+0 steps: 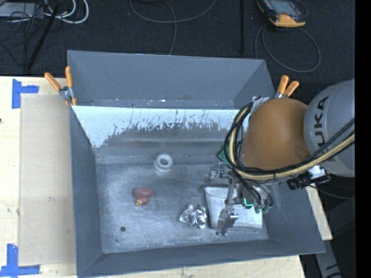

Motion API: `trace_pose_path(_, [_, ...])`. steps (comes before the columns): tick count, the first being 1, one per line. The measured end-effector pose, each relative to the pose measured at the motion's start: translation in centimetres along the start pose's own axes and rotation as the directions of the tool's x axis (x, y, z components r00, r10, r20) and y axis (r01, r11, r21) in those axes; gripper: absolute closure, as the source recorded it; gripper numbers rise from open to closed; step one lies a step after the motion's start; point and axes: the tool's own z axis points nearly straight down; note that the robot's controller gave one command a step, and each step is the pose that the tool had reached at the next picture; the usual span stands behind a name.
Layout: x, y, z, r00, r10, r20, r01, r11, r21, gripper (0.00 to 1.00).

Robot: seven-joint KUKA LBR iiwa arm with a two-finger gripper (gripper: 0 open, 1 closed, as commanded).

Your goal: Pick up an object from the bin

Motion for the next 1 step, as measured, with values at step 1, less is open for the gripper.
trace_pose_path(1, [-1.57,1.34,10.12,0.996,-0.085,0.016,0.085,0.996,0.000,0.00])
